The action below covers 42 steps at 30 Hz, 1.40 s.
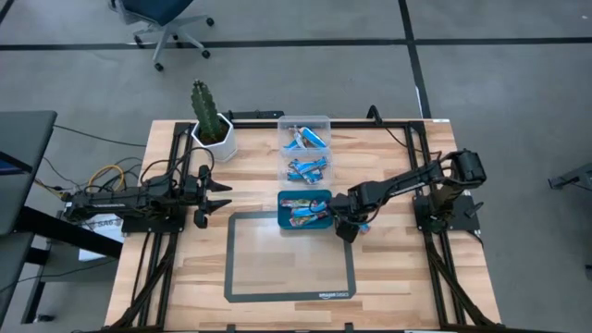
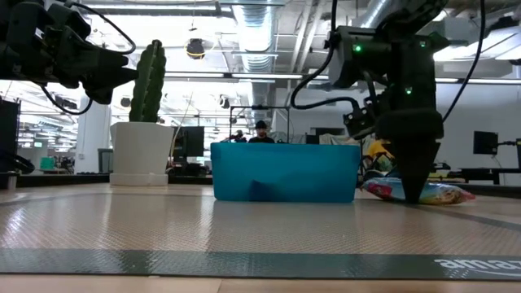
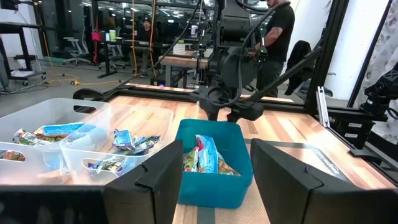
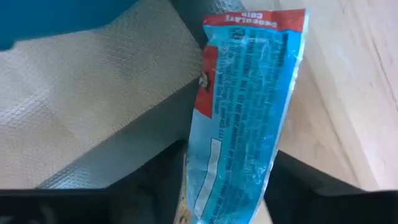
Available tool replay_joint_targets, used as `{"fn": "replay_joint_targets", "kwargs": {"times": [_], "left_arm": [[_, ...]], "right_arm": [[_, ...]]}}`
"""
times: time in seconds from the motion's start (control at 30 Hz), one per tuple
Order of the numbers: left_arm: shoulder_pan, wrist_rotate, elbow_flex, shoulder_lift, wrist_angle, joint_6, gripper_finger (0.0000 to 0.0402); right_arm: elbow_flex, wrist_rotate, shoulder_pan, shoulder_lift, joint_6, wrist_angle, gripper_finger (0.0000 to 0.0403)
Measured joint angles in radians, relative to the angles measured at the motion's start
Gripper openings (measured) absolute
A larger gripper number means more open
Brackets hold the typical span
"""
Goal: Pick and place Granola Bars by type
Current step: Put the red granola bar into the blue bin
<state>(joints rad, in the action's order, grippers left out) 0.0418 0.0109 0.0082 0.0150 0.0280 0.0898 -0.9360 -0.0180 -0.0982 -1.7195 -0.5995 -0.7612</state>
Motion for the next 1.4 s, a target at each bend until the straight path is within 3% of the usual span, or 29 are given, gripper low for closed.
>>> {"fn": "replay_joint_targets", "kwargs": {"times": [0.23,0.43,0.73,0.93,1.17,1.4], "left_arm": [[0.000,0.000,0.000,0.000,0.000,0.000,0.0180],[0.000,0.000,0.000,0.000,0.000,0.000,0.0180],[0.000,0.000,0.000,0.000,0.000,0.000,0.0180],[0.000,0.000,0.000,0.000,0.000,0.000,0.0180],[0.000,0.000,0.000,0.000,0.000,0.000,0.0180],[0.000,0.000,0.000,0.000,0.000,0.000,0.0180]], "right_arm": [[0.000,0.000,0.000,0.005,-0.002,-0.004,0.0071],[0.001,0.001,0.000,0.021,-0.009,-0.012,0.0017],[0.001,0.129,0.025,0.244,-0.099,-0.001,0.0020],[0.001,0.125,0.048,0.390,0.054,0.266,0.0019],[0.000,0.060,0.048,0.424,0.299,0.624,0.0021],[0.000,0.059,0.072,0.423,0.330,0.627,0.0019]]}}
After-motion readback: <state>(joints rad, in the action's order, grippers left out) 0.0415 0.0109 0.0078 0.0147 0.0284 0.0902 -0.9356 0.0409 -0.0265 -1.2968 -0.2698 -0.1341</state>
